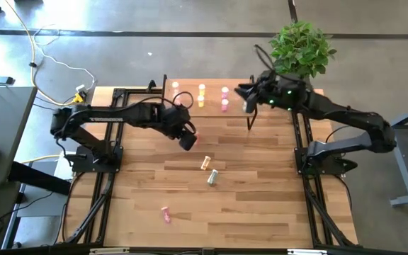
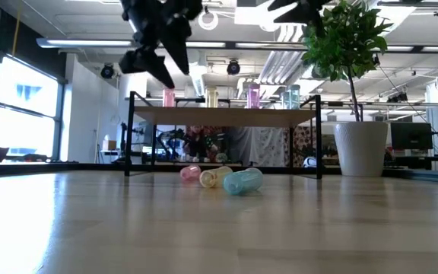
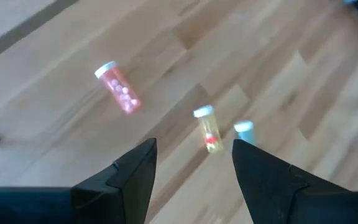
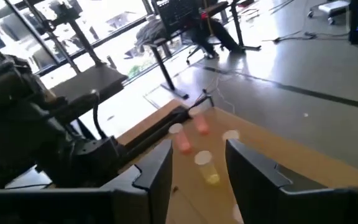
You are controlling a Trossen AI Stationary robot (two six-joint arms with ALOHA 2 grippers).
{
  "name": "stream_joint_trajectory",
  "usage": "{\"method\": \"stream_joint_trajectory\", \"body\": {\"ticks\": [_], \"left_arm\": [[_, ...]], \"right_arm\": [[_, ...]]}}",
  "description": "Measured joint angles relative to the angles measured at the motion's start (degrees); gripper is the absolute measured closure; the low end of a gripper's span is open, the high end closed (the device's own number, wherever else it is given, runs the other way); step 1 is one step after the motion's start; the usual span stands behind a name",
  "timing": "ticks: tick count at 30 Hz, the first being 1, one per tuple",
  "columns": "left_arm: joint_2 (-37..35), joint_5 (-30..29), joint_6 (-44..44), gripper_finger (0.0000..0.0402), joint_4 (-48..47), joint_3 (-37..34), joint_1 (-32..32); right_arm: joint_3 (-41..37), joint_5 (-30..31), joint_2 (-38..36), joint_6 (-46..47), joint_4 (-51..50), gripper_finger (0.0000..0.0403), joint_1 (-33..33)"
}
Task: Pick and place medicine bottles onto shelf by color
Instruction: Put the pink pill bottle on the shelf aligned with the pink pill bottles
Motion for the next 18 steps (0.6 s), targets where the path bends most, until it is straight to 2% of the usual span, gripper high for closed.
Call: {"method": "stream_joint_trajectory", "body": {"ticks": [7,18], "left_arm": [[7.3,-1.5,-7.2,0.02,2.8,0.0,0.0],[17.5,-3.6,-13.4,0.02,7.0,0.0,0.0]], "right_arm": [[3.4,-2.9,-5.0,-6.6,-11.2,0.0263,-6.7],[11.0,-3.1,-4.1,-15.9,-23.1,0.0263,-10.5]]}}
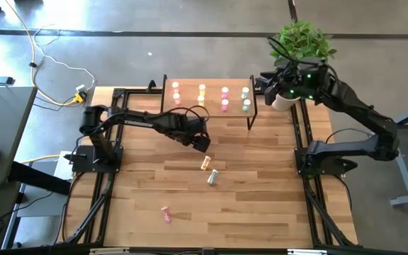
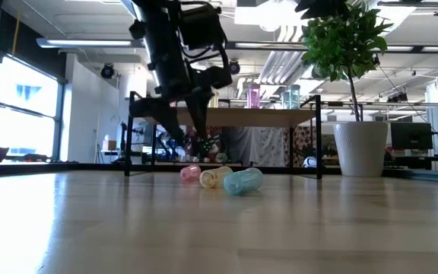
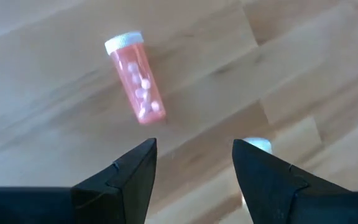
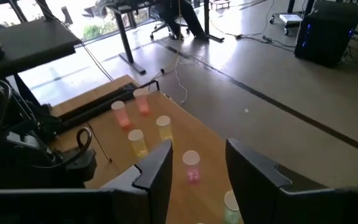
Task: Pick and place medicine bottles onto shelf by color
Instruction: Put the pink pill bottle on the shelf aligned with the pink pill bottles
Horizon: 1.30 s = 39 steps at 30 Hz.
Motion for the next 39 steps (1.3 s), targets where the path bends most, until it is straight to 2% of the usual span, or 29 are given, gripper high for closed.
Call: {"method": "stream_joint_trajectory", "body": {"ticks": [14,39], "left_arm": [[4.3,-7.9,-4.2,0.02,1.8,0.0,0.1],[6.7,-9.6,-3.3,0.0211,1.7,0.2,2.0]], "right_arm": [[0.1,0.0,0.3,-0.8,-3.9,0.0263,-0.3],[0.1,0.0,0.3,-0.8,-4.0,0.0263,-0.3]]}}
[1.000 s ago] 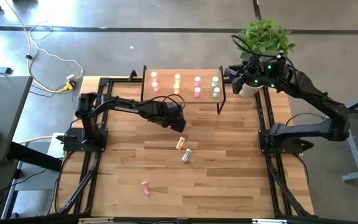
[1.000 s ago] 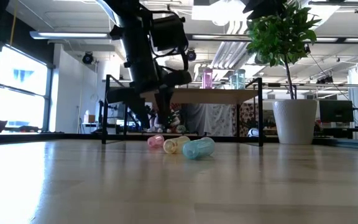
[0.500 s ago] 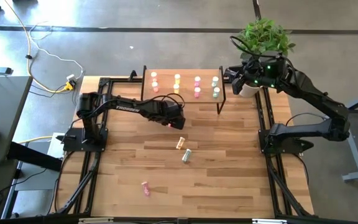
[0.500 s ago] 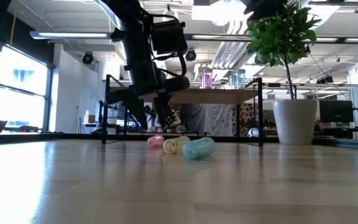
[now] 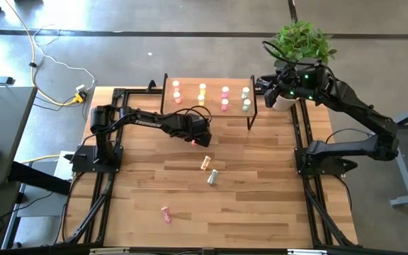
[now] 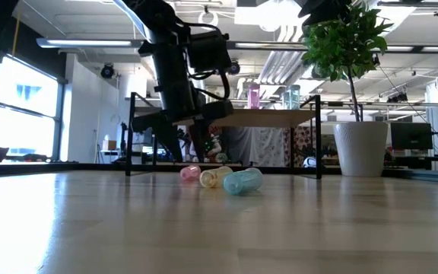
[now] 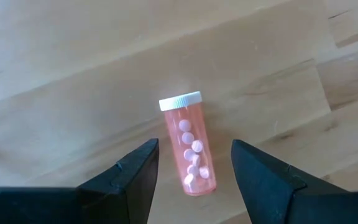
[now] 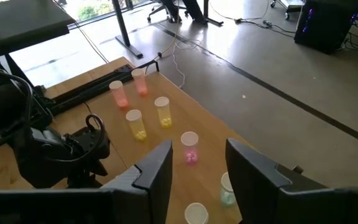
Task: Pick and place medicine bottles onto shelf by color
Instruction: Put the pink pill bottle on the shelf aligned with the pink pill bottles
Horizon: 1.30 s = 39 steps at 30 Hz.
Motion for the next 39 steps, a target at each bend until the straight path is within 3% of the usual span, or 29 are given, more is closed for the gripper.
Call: {"method": "stream_joint_trajectory", "body": {"ticks": [11,23,39], "left_arm": [[-1.7,-2.1,-5.0,0.0211,-1.1,-0.3,-3.2],[-1.4,-14.2,-12.9,0.0211,-2.4,-0.2,-8.7],[1.8,-16.0,-14.6,0.0211,-1.9,-0.2,-10.0]], "right_arm": [[0.0,0.0,0.0,0.0,0.0,0.0263,0.0],[0.0,0.0,0.0,0.0,-0.2,0.0263,0.0],[0.0,0.0,0.0,0.0,-0.4,0.0263,0.0]]}}
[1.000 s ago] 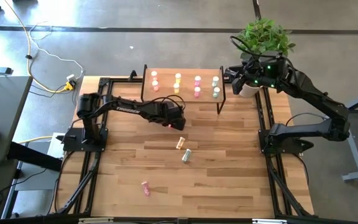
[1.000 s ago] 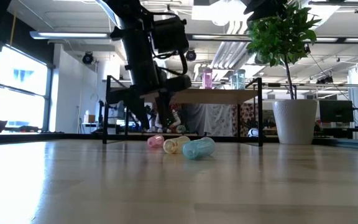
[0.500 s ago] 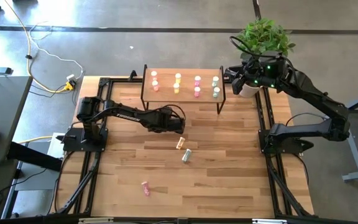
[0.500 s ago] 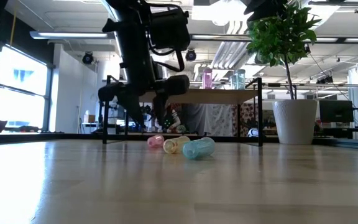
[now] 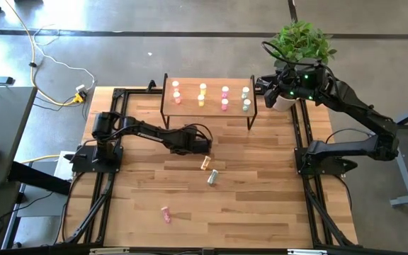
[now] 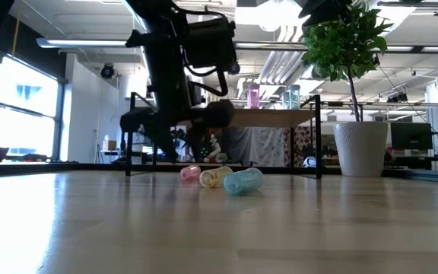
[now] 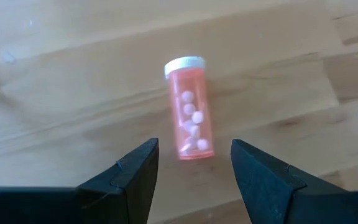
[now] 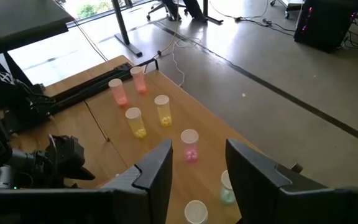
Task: Pick and place medicine bottles onto shelf by color
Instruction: Put the pink pill bottle on the shelf aligned with the pink pill bottles
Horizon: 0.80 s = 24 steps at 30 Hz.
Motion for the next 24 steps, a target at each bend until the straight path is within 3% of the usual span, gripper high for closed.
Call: {"method": "stream_joint_trajectory", "body": {"ticks": [17,24], "left_arm": [[4.4,2.0,1.9,0.0212,1.2,0.1,1.3],[4.4,2.7,7.0,0.0248,1.6,0.1,1.8]], "right_arm": [[0.0,0.0,0.0,0.6,0.0,0.0263,0.0],[0.0,0.0,0.0,0.6,0.0,0.0263,0.0]]}}
